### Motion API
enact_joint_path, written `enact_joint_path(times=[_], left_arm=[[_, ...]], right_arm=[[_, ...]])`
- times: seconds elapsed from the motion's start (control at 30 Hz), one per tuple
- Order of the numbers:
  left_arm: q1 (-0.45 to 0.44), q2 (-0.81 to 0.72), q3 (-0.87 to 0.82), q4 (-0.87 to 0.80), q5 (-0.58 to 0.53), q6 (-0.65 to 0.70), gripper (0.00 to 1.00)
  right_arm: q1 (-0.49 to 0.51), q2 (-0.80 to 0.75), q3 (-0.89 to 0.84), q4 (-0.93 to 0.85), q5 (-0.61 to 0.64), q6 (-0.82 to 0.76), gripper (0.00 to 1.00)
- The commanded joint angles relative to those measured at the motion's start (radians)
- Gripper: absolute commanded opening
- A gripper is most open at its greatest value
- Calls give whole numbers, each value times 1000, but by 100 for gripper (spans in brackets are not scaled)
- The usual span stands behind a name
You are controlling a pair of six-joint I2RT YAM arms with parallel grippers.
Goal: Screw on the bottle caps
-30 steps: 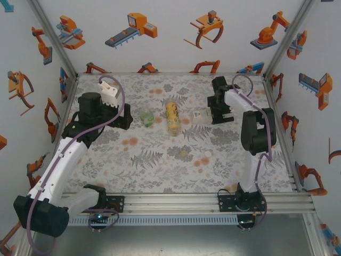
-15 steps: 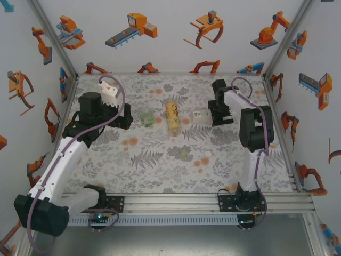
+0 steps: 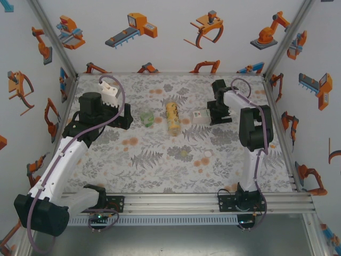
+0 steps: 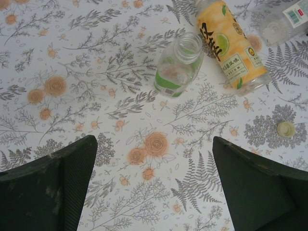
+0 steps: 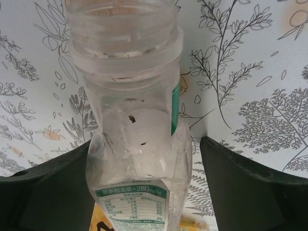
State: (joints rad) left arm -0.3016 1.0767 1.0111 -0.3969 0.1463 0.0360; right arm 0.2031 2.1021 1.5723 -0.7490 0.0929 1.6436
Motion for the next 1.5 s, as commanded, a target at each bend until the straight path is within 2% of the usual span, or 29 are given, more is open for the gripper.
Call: enact_joint_path(times=[0.0,0.43,0.7,0.83,1.0,1.2,1.33,1.47], left_arm=[[-4,0,13,0,-5,-12,97],[-4,-1,13,1,-7,-12,97],[-4,4,13,8,24,-17,97],[-4,2,12,9,32,-20,97],[-4,-9,15,16,35,-17,97],[-5,-11,44,27,86,-36,97],[-5,-22,68,70,246,-56,97],[-8,-43,60,204,384,-148,97]], right_arm=[[-3,26,-6,-12,-15,14,69],[-2,-23,-40,9,13,-6,53],[-2,-117,-121,95,28,-70,36],[-3,-174,-170,127,40,-123,31],[-3,-280,-242,194,50,-258,28],[-2,-483,-408,465,-7,-546,17],[-2,-620,-477,585,-85,-715,11],[-3,-715,-504,666,-201,-834,6]])
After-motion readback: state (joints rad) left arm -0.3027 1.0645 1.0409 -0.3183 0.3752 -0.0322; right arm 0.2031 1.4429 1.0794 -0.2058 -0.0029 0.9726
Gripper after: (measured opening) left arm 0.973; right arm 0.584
